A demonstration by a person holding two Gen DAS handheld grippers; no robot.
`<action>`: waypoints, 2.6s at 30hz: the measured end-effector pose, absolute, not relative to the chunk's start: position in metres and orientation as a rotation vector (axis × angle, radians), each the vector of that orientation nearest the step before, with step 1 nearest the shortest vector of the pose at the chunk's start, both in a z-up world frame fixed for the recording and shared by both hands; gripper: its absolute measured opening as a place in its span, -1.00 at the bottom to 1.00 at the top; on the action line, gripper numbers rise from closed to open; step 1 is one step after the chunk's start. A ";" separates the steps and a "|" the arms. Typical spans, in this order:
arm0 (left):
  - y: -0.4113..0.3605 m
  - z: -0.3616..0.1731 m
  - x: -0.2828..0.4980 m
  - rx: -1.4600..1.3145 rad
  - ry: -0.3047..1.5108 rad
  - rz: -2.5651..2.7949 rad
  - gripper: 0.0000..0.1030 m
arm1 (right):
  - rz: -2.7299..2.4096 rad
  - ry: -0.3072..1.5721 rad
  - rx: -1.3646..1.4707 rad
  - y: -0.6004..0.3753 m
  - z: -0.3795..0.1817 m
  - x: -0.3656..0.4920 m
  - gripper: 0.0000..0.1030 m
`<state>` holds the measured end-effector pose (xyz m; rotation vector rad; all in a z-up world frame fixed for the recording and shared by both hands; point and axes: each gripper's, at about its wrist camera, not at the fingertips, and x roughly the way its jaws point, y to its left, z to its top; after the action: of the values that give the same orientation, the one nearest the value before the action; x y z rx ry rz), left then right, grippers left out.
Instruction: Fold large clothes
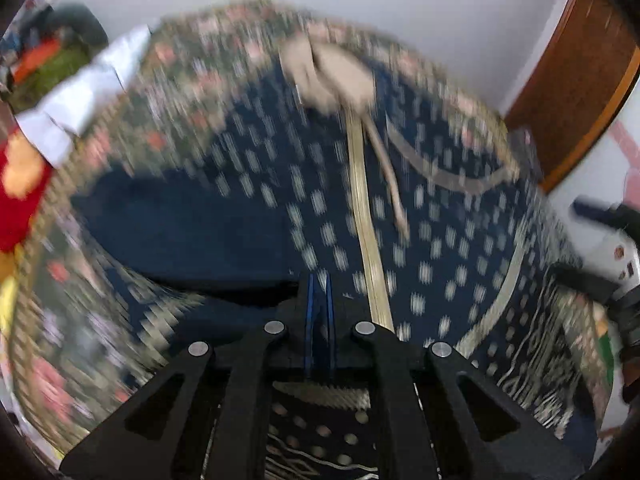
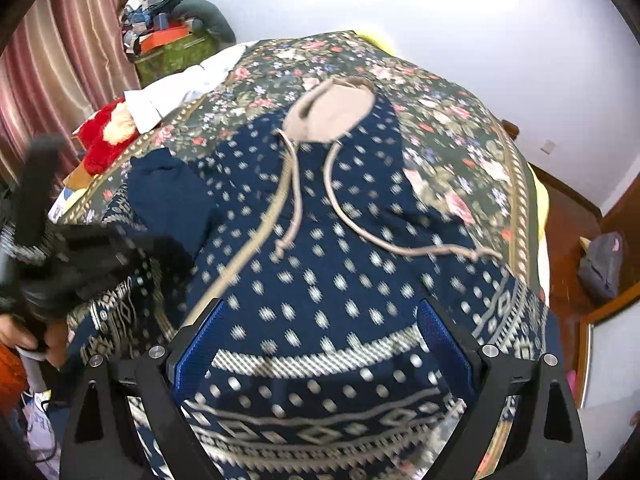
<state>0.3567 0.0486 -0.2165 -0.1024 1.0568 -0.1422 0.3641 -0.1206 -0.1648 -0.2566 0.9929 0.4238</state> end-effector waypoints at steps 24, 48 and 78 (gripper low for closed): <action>0.236 -0.191 0.366 -0.626 1.069 -0.091 -0.51 | 0.507 1.052 -0.214 -0.089 -0.202 0.374 0.83; 0.275 -0.244 0.442 -0.422 1.134 0.244 -0.85 | 0.464 1.056 -0.071 -0.131 -0.196 0.384 0.83; -0.148 -0.123 0.386 0.011 0.999 -0.488 -0.86 | 0.278 0.956 0.006 -0.278 -0.144 0.301 0.83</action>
<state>0.3859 -0.1480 -0.1227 0.0108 0.9988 -0.4882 0.3011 -0.2780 -0.1440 0.0057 0.9556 0.2778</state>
